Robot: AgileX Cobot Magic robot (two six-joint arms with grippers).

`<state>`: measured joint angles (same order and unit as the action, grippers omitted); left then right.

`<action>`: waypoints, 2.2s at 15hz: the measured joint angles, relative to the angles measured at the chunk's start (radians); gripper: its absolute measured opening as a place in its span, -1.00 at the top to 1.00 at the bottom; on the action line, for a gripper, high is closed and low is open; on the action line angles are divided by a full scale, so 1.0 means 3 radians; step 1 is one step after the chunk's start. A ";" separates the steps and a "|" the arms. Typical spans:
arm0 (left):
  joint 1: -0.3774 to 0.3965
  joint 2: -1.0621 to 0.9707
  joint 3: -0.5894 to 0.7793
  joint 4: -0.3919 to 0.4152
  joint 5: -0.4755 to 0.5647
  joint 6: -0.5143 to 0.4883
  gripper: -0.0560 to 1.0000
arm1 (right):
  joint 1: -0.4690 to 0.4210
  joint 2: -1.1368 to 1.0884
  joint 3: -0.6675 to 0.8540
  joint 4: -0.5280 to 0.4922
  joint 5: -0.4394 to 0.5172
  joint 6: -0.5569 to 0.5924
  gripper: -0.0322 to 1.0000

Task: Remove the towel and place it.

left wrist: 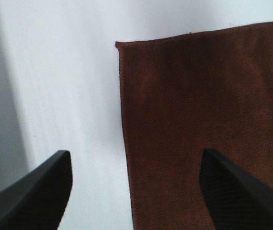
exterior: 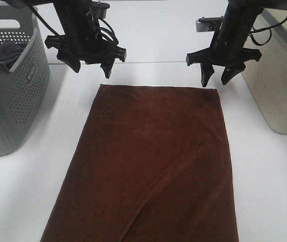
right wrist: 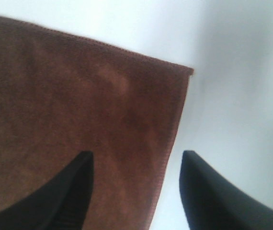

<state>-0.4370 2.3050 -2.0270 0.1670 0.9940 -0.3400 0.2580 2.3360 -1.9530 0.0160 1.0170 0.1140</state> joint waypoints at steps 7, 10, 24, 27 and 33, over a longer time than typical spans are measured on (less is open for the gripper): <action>0.0000 0.0027 -0.0023 -0.0003 0.0007 0.0067 -0.45 | -0.0170 0.0433 -0.0357 -0.0017 0.0030 0.0060 -0.02; 0.0000 0.0027 -0.0023 -0.0003 0.0007 0.0077 -0.45 | -0.0170 0.0517 -0.0363 0.0040 0.0047 0.0060 0.03; 0.0183 0.0447 -0.0083 0.0063 -0.0513 -0.0097 -0.25 | -0.0163 0.0563 -0.0383 0.0200 0.0157 -0.0177 0.94; 0.0243 0.0657 -0.0327 -0.0077 -0.0543 -0.0097 -0.25 | -0.0163 0.0563 -0.0383 0.0240 0.0157 -0.0177 0.94; 0.0240 0.0953 -0.0637 -0.0127 -0.0527 -0.0093 -0.08 | -0.0163 0.0563 -0.0383 0.0247 0.0150 -0.0180 0.94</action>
<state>-0.3650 2.5910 -2.2180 0.1290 0.8360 -0.3680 0.2090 2.5050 -2.0680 0.0900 1.0620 0.0600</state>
